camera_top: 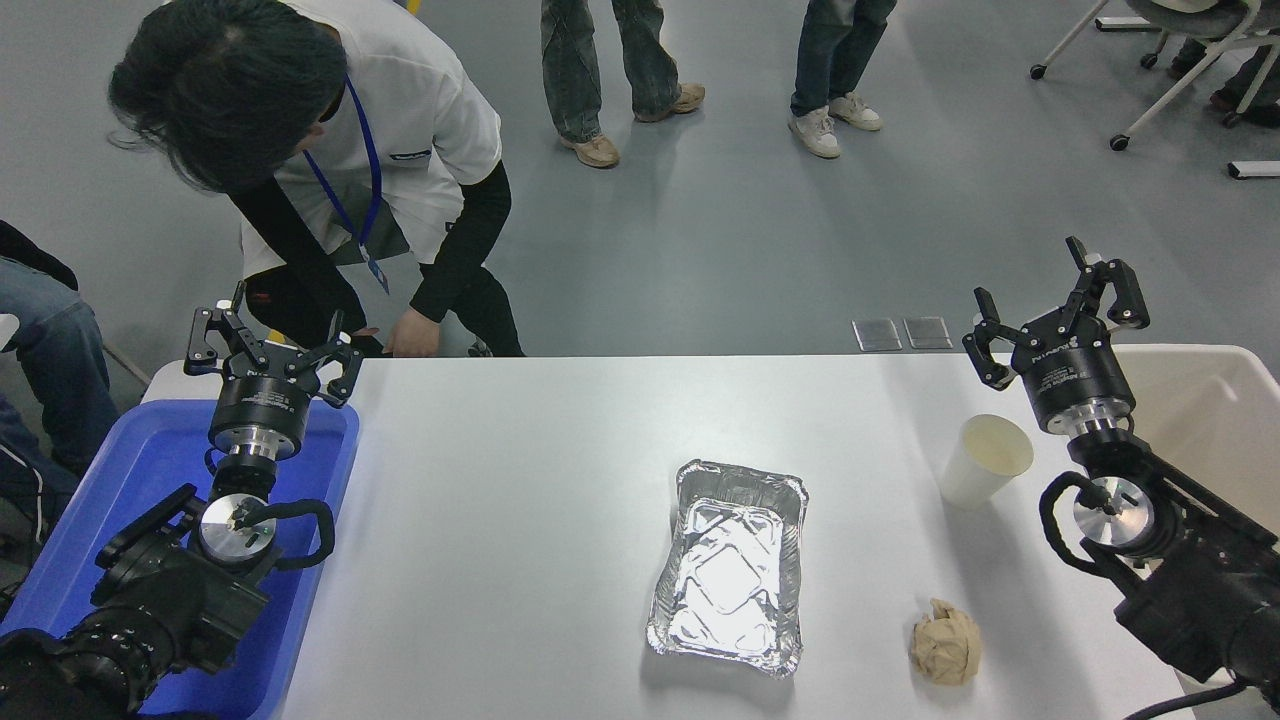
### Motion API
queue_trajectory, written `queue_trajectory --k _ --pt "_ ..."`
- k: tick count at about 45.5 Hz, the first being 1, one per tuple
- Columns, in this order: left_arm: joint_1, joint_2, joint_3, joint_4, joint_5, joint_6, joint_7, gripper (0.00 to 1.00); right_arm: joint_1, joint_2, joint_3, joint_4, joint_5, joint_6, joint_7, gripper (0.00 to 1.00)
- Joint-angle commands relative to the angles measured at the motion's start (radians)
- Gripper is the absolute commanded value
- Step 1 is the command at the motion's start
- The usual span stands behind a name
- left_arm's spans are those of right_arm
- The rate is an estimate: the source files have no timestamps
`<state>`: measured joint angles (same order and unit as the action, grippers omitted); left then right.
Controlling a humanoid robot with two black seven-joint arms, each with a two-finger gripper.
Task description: Pick up paper cup place in dustbin
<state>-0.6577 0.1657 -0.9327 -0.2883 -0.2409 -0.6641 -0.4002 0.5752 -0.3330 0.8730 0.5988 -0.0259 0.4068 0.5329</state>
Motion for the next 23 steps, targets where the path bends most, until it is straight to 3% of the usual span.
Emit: queue_trajectory --k 1,23 --pt "0.0 0.0 0.0 0.0 0.0 0.0 0.0 0.99 0.002 0.002 0.0 -0.001 0.0 0.0 -0.001 1.0" --pt "0.0 0.0 0.0 0.0 0.002 0.001 0.0 0.99 0.009 -0.001 0.0 0.001 0.0 0.0 0.001 1.0"
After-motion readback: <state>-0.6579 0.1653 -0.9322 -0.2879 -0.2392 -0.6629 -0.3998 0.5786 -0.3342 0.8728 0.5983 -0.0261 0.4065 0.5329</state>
